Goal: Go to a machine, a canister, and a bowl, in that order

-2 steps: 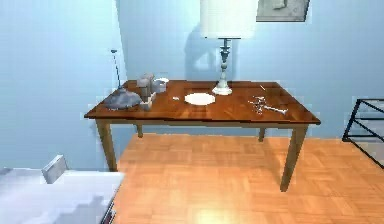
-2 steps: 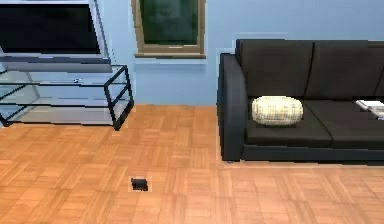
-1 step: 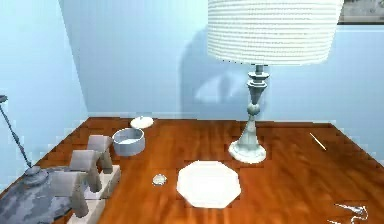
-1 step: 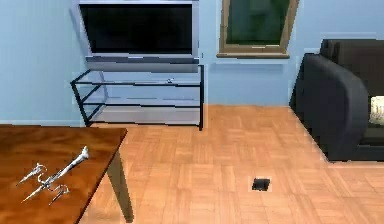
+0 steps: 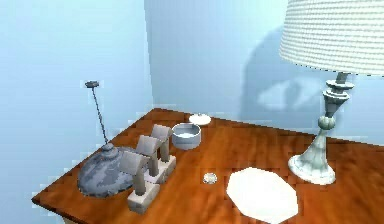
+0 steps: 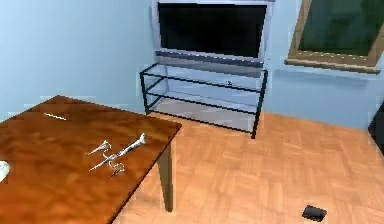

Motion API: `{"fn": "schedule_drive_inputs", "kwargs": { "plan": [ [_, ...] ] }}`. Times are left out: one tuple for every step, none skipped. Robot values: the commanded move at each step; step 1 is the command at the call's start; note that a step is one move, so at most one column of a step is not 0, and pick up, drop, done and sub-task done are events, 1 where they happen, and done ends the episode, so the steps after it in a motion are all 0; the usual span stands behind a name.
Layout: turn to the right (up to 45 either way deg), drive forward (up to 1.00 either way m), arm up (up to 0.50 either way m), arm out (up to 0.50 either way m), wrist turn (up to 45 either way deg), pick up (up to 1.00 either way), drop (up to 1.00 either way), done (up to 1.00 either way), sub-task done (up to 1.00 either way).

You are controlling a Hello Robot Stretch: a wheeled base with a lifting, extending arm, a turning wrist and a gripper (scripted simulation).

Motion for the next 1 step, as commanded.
{"fn": "schedule_drive_inputs", "kwargs": {
  "plan": [
    [0.0, 0.0, 0.0, 0.0, 0.0, 0.0, 0.0, 1.0, 0.0]
  ]
}}
